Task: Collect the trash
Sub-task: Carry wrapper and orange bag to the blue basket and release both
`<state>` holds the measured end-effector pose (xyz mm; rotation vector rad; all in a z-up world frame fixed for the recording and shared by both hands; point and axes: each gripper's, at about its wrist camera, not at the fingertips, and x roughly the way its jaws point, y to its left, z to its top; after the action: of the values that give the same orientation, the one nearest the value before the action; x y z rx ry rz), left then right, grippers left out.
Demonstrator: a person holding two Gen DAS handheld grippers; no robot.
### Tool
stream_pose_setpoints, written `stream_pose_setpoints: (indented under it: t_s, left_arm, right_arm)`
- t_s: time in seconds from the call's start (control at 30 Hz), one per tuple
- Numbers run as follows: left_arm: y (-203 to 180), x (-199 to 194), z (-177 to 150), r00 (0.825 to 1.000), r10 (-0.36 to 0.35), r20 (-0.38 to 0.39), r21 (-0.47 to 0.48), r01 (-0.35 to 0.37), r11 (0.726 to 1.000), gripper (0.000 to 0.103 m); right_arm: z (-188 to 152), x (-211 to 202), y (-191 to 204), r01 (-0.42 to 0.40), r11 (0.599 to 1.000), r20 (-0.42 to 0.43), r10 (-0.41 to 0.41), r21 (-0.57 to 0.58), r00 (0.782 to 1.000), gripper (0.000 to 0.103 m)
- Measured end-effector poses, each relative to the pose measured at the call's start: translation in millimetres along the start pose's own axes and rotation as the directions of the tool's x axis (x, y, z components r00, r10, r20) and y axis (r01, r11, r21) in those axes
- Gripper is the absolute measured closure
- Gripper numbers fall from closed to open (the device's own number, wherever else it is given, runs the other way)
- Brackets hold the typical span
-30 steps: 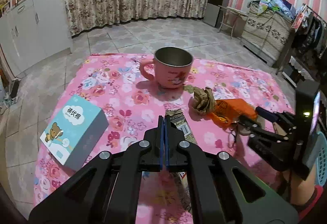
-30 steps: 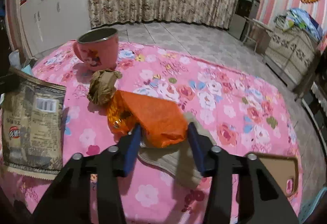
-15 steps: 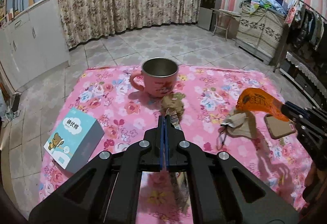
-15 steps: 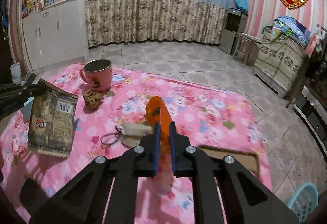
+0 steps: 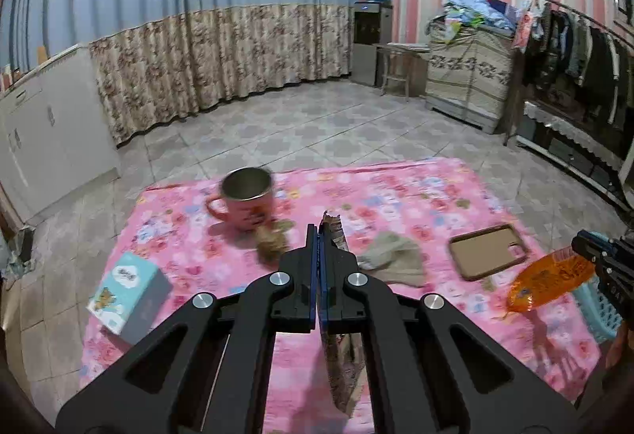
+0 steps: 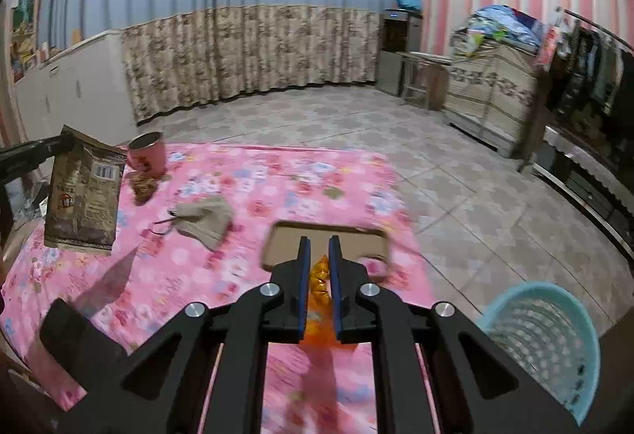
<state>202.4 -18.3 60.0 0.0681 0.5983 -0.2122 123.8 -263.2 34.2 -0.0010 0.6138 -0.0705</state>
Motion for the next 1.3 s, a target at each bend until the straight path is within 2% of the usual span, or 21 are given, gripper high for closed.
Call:
stream_pose_setpoints:
  t_s: [0.27,0.43,0.67,0.87,1.07,1.2,1.3]
  left_arm:
    - [-82,-15,13,0.998,-0.070,0.005,0.083,0.069,0.994,0.103]
    - [-132,-31,22,0.986,-0.166,0.007,0.099,0.164,0.981,0.103]
    - [-219,-41,13,0.958,-0.285,-0.009,0.170,0.283,0.944,0.103]
    - [-291,-31,-11,0.916,-0.393,-0.074,0.208,0.400,0.893,0.103]
    - [-345,-22,-30,0.893,-0.439,-0.096,0.265,0.448,0.854,0.103]
    - [-367,-10,-37,0.873,-0.472,-0.123,0.248,0.487,0.837,0.103]
    - [-378,-2,-40,0.870,-0.475,-0.131,0.250,0.493,0.834,0.099]
  right_arm:
    - [-10,-50,-74,0.077,0.993,0.043,-0.081,0.092,0.996,0.096]
    - [-12,-79,-112,0.118,0.982,0.082,-0.131,0.147,0.988,0.096]
    - [-31,-105,-162,0.178,0.960,0.071,-0.197,0.214,0.978,0.096]
    - [-60,-100,-196,0.224,0.937,0.016,-0.237,0.266,0.971,0.096]
    - [-79,-88,-222,0.232,0.920,-0.018,-0.238,0.316,0.971,0.096]
    - [-86,-83,-229,0.233,0.916,-0.030,-0.236,0.328,0.971,0.096]
    - [-89,-80,-232,0.235,0.913,-0.038,-0.236,0.333,0.971,0.096]
